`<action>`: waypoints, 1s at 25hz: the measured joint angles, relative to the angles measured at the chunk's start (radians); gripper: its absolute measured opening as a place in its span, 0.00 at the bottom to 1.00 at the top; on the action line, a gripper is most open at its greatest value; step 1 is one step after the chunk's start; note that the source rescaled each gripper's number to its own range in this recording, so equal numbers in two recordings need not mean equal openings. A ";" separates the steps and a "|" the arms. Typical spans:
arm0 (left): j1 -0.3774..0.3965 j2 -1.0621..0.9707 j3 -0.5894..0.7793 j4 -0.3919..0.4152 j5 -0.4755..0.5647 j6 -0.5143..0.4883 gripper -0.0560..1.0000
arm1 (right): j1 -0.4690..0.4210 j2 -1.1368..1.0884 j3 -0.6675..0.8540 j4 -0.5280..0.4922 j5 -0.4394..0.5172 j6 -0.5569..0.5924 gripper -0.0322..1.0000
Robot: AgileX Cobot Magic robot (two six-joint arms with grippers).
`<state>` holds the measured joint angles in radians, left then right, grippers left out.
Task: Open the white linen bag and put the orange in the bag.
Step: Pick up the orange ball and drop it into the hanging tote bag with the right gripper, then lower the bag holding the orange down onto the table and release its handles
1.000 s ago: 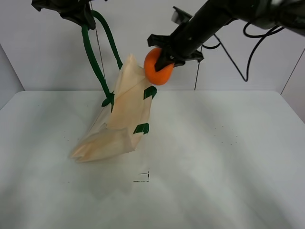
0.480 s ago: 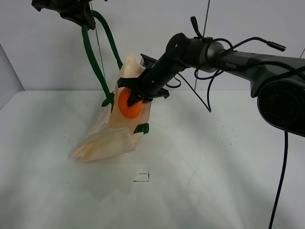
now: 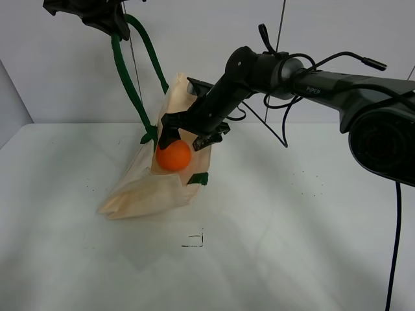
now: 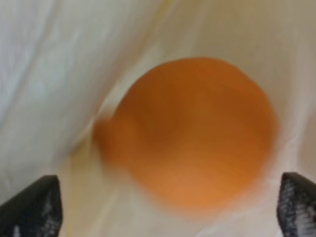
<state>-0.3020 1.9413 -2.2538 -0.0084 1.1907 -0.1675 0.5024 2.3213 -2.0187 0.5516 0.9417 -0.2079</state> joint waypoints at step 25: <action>0.000 0.000 0.000 -0.001 0.000 0.000 0.05 | -0.389 -0.063 -0.005 -0.565 0.199 0.208 1.00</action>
<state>-0.3020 1.9413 -2.2538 -0.0094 1.1907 -0.1675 0.1131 2.2585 -2.0240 -0.0133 1.1407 0.0000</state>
